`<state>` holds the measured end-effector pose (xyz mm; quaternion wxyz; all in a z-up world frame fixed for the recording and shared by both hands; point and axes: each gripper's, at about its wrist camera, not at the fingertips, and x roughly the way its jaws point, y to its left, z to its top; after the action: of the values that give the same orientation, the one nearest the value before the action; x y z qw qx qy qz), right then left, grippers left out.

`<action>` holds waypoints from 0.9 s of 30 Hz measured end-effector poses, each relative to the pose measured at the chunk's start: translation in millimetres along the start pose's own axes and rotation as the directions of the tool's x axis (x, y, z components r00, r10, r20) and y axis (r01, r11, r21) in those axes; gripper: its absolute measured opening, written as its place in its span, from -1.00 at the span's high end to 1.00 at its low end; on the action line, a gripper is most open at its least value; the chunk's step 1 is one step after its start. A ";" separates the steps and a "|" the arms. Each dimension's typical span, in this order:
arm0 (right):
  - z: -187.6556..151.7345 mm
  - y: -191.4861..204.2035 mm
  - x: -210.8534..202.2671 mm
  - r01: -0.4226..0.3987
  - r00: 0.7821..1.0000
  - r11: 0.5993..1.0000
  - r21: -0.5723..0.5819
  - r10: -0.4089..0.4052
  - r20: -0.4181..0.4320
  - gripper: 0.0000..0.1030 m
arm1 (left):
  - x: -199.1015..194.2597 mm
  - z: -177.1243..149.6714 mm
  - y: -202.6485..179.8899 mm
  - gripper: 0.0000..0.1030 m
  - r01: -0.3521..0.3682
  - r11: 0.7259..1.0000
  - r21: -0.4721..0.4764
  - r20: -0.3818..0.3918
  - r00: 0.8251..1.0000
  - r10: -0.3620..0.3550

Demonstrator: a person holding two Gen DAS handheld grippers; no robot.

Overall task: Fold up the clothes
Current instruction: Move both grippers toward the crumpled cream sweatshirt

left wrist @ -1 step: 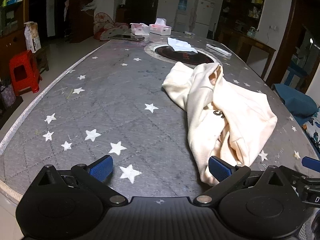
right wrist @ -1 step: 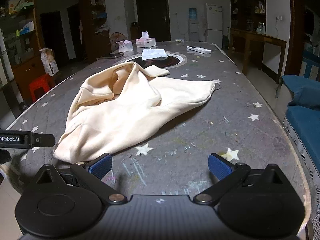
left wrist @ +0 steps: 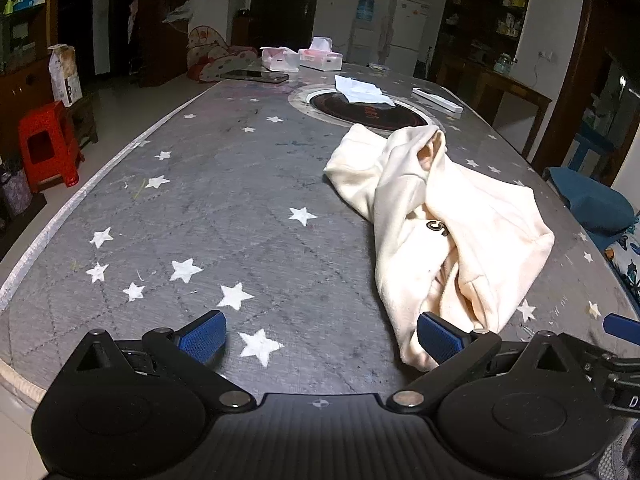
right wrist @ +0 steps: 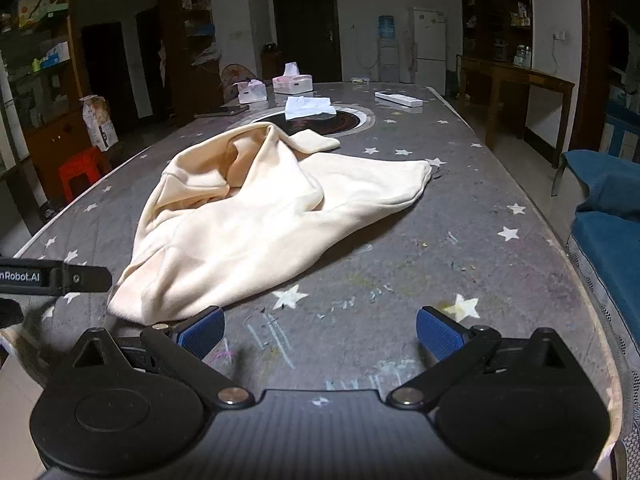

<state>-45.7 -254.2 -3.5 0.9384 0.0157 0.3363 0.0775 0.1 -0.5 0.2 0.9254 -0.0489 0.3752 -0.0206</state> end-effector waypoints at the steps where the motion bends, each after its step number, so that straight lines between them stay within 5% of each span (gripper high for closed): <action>1: 0.4 -0.1 0.3 0.004 1.000 1.000 0.001 -0.004 -0.002 -1.00 | -0.4 0.0 0.0 -1.00 0.011 1.000 -0.005 0.006 1.000 -0.011; 27: -7.7 15.7 -12.2 0.027 1.000 0.999 -0.044 -0.028 -0.012 -1.00 | -15.8 -11.0 -24.1 -1.00 0.027 0.997 0.075 -0.014 1.000 -0.026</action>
<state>-62.0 -240.7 -0.4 0.9373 -0.0097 0.3408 0.0720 -18.9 -24.0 5.8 0.9238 -0.0189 0.3794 -0.0472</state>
